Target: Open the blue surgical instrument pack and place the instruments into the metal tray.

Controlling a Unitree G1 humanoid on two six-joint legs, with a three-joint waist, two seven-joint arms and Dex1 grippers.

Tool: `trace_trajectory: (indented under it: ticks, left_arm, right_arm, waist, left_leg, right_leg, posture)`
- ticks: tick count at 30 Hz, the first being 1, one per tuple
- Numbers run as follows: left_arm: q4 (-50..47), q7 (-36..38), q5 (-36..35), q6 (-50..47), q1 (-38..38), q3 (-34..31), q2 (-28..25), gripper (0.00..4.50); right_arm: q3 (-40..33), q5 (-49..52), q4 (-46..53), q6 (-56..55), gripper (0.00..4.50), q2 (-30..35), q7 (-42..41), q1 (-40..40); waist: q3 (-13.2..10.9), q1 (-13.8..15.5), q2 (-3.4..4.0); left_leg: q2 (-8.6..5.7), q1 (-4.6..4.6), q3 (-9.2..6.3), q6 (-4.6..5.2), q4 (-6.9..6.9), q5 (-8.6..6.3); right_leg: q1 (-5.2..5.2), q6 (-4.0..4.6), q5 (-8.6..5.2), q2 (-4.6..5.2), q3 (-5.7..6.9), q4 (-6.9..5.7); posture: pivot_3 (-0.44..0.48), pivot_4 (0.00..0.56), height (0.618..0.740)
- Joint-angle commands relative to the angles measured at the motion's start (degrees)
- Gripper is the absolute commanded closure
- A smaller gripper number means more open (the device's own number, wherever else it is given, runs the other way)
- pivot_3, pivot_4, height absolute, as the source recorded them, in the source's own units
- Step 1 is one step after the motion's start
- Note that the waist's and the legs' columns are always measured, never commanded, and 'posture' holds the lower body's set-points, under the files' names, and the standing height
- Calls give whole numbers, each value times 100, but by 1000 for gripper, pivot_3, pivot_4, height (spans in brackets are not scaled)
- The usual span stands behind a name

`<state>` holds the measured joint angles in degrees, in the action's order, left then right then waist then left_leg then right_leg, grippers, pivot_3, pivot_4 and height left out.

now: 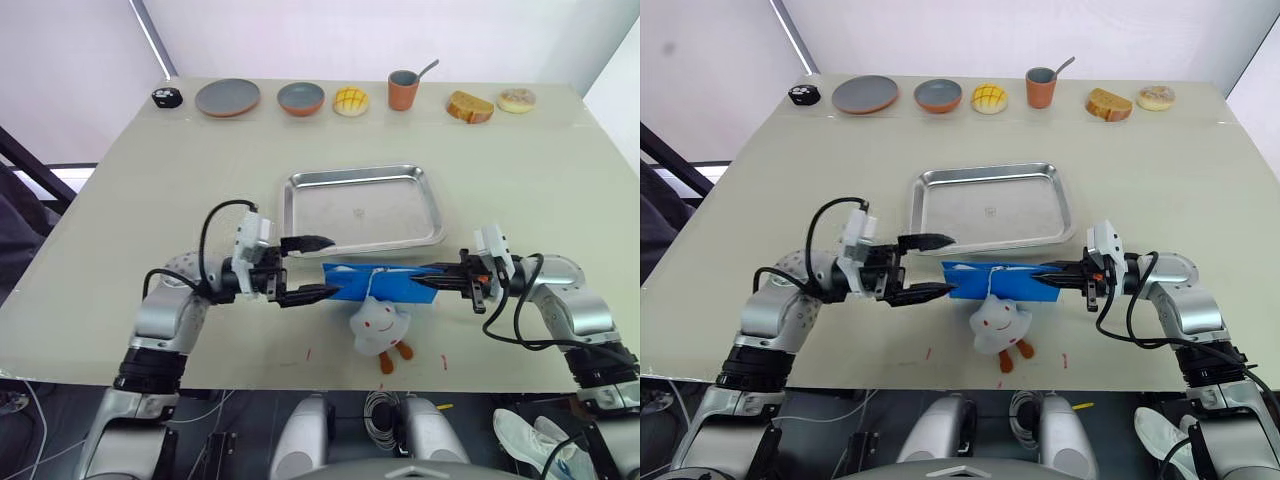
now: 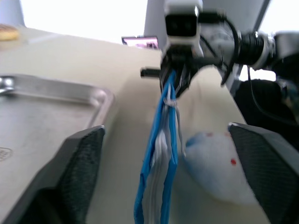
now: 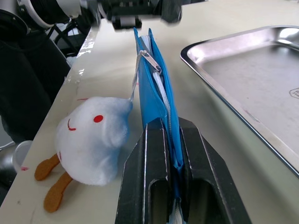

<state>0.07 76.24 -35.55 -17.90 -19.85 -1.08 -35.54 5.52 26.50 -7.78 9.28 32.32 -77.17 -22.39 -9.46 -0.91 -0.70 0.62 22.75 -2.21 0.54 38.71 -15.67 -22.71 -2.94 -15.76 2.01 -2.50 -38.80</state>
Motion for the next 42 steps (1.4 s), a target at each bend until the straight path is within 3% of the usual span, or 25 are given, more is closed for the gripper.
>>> trace_trajectory:
  ticks: [1,7,11,18,25,31,34,40,42]
  left_arm:
    - [-439,259,-817,-810,359,-889,-751,64]
    - [-958,546,-1259,-1404,1145,-1555,-1576,64]
    - [-1344,443,-1083,-1445,1588,-1530,-1782,64]
    - [-2474,-1133,-923,-2174,1788,-703,-1267,64]
    - [-2095,-1673,-33,-1931,1095,685,-401,64]
    - [-1507,-1678,668,-1493,543,1524,183,64]
    - [-1086,-1494,1009,-1187,274,1821,332,973]
    - [-907,-1204,1168,-1088,56,2065,434,3849]
    - [-914,-1157,1162,-1119,29,2039,453,4463]
  right_arm:
    - [-217,20,27,-139,4500,61,-10,-52]
    - [-335,3,-27,-226,4500,71,64,-10]
    - [-397,-25,-114,-271,4500,81,80,2]
    - [-396,-53,-119,-266,4500,102,137,-6]
    - [-328,-85,41,-146,4500,107,246,21]
    - [-353,-32,265,66,4500,183,330,106]
    - [-348,-30,342,143,4500,187,386,110]
    - [-332,-35,413,206,4500,158,447,107]
    - [-340,-33,426,211,4500,155,459,110]
  waist:
    - [-4,-49,3]
    - [-10,-32,10]
    - [-13,2,14]
    - [-13,14,13]
    - [-11,17,14]
    - [-10,14,17]
    - [-10,15,17]
    - [-10,10,17]
    - [-10,11,17]
  left_leg:
    - [1,0,1,0,0,0]
    - [3,1,5,0,-5,0]
    - [4,0,6,0,-6,0]
    - [2,0,8,0,-6,0]
    - [-2,-2,11,0,-5,0]
    - [-4,-2,12,-1,-4,0]
    - [-12,-1,12,-1,-3,0]
    - [-12,-2,12,-1,-3,0]
    - [-11,-2,12,0,-3,0]
  right_leg:
    - [-3,1,0,-1,-1,-2]
    - [-6,1,-1,7,-2,1]
    - [-7,1,-1,5,-2,-1]
    - [-6,1,-1,10,-5,-1]
    - [-4,1,0,8,-8,-1]
    - [-5,1,0,4,-10,-2]
    - [-5,1,0,3,-10,-2]
    - [-5,1,0,1,-11,-2]
    - [-5,1,0,1,-11,-3]
  posture:
    - [0,150,740]
    - [0,150,740]
    - [0,150,740]
    - [0,150,740]
    - [0,150,740]
    - [0,150,740]
    - [0,150,740]
    - [0,150,740]
    - [0,150,740]
